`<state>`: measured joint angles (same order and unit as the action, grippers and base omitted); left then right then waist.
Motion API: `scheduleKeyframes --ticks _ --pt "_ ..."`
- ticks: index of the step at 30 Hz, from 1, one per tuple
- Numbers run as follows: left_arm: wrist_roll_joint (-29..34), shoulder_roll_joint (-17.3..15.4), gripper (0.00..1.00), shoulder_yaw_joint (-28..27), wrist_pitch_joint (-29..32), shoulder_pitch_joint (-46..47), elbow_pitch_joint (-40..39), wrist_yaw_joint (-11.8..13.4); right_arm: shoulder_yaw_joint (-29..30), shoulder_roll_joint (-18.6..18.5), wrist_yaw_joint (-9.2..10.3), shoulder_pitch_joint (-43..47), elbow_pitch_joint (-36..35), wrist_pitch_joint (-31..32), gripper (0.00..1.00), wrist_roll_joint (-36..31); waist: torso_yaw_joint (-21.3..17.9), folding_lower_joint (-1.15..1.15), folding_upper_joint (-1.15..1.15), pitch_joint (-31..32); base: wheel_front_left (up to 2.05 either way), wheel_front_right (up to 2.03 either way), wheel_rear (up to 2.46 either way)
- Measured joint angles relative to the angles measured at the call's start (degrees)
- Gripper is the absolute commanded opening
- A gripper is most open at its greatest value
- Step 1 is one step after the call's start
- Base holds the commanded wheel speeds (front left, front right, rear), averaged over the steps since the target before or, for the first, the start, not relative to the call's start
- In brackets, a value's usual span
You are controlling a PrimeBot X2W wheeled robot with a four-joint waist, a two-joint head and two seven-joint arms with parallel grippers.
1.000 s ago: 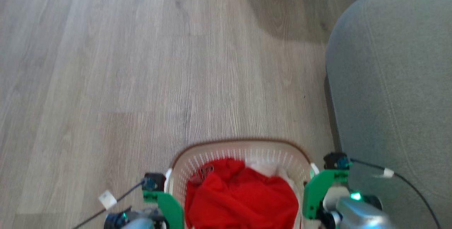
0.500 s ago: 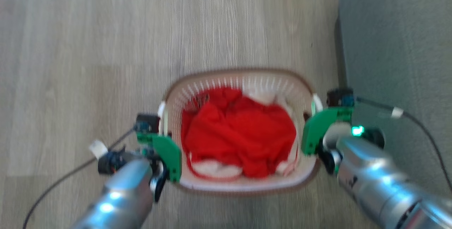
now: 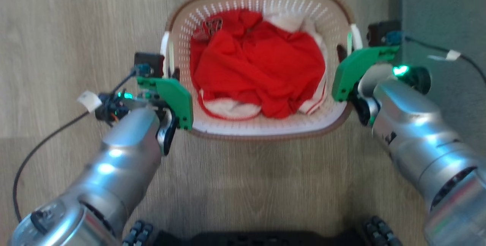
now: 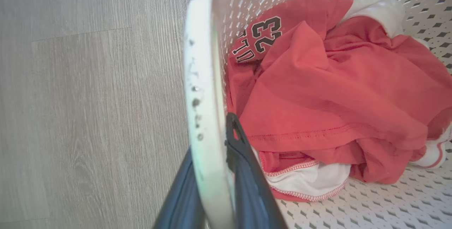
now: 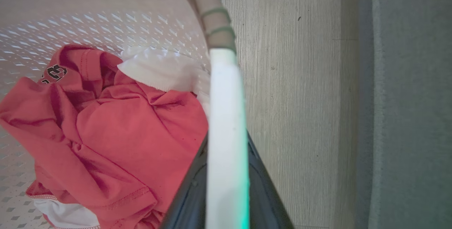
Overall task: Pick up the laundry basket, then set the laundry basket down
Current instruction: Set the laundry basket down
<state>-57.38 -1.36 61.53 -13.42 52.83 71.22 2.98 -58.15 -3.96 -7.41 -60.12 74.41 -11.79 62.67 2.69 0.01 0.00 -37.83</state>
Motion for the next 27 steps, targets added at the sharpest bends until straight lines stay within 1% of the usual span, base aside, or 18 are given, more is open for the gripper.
scheduleKeyframes --ticks 7,13,18,27 --pt "0.41 0.04 0.00 -0.53 -0.37 4.78 0.04 0.07 3.54 -0.49 0.00 -4.07 -0.02 -0.51 0.00 -3.67 0.37 0.00 0.00 -7.33 0.00 0.00 0.00" --pt "0.42 0.05 0.00 -0.88 -0.86 6.86 -0.02 0.14 6.72 -0.67 0.00 -5.63 -0.04 -1.05 0.00 -6.88 0.70 0.00 0.00 -11.67 0.00 0.00 0.00" --pt "1.14 0.08 0.00 -1.30 -0.87 7.52 -0.51 0.58 9.51 -0.68 0.00 -5.72 -0.07 -1.25 0.00 -9.58 0.92 -0.01 0.00 -13.46 0.00 0.00 0.00" --pt "2.53 0.12 0.00 -2.96 -0.87 8.32 -1.14 1.00 14.08 -0.67 0.00 -6.46 -0.10 -1.26 0.00 -14.44 0.98 -0.01 0.00 -14.79 0.00 0.00 0.00"
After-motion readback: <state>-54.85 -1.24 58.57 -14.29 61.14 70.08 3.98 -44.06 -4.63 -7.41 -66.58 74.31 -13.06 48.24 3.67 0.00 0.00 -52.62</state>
